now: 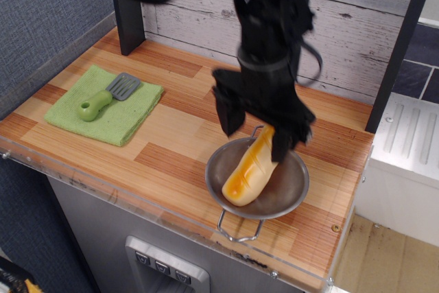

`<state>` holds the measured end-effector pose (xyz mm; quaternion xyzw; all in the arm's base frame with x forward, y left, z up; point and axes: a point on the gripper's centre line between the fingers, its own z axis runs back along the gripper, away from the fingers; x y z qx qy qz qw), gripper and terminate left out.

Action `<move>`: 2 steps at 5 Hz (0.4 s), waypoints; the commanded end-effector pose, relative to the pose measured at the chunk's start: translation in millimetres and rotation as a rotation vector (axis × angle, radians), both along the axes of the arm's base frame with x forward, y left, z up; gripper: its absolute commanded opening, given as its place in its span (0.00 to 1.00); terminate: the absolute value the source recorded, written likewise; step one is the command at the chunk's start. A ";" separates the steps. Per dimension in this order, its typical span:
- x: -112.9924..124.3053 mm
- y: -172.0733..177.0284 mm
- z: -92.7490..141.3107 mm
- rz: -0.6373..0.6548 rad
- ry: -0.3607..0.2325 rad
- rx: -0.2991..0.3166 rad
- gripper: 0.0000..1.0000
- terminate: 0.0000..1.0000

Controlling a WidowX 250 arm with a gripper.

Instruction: Pick up the bread roll and place it in the bowl

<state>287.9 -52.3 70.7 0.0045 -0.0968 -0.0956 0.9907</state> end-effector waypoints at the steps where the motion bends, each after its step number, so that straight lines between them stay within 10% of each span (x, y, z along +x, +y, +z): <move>1: 14.1 59.1 61.3 0.149 -0.154 -0.055 1.00 0.00; 2: 32.8 87.9 67.1 0.187 -0.164 -0.051 1.00 0.00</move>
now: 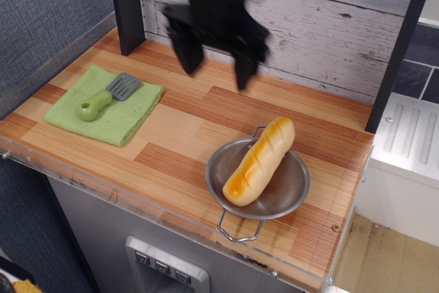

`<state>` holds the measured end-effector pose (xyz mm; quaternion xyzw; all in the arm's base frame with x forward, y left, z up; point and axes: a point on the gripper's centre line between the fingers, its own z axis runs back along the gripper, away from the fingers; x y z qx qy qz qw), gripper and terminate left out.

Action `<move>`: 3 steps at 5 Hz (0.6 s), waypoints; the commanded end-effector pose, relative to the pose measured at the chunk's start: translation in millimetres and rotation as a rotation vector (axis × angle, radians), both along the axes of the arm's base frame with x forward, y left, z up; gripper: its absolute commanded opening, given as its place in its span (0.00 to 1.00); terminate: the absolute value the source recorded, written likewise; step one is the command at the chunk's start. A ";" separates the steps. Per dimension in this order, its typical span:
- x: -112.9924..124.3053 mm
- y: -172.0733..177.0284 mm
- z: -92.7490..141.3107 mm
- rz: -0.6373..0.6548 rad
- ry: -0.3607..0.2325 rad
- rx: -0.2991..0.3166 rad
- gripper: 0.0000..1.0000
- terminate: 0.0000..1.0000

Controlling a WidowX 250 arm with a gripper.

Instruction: Pick up the bread roll and place it in the bowl

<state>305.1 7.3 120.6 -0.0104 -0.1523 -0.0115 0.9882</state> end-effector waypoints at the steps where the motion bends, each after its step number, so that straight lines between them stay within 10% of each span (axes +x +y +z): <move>1: 22.0 37.1 13.4 -0.023 -0.028 -0.003 1.00 0.00; 3: 27.9 30.1 12.7 -0.076 0.027 0.022 1.00 0.00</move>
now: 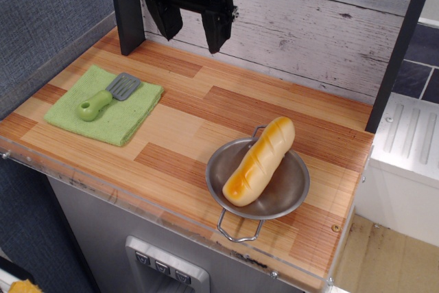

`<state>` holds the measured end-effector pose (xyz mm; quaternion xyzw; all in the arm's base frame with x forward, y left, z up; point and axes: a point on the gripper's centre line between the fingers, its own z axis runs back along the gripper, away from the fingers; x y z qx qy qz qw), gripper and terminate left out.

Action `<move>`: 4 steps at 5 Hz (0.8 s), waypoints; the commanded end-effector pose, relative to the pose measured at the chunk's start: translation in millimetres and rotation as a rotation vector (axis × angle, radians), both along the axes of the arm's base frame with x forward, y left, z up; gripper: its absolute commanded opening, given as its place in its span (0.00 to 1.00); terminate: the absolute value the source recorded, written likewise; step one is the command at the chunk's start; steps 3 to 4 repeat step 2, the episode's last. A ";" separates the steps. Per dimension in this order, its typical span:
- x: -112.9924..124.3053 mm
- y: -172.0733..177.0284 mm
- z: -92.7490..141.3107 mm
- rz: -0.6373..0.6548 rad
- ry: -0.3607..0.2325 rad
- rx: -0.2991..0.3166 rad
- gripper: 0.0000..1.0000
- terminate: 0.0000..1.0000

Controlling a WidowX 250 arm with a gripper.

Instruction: Pick up the bread roll and place it in the bowl

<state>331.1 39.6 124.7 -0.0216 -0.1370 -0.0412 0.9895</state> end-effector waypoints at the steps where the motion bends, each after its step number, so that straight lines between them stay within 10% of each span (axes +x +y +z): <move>1: 1.9 -2.3 8.6 -0.014 -0.005 0.035 1.00 0.00; 2: 1.9 -2.3 8.6 -0.014 -0.005 0.035 1.00 1.00; 4: 1.9 -2.3 8.6 -0.014 -0.005 0.035 1.00 1.00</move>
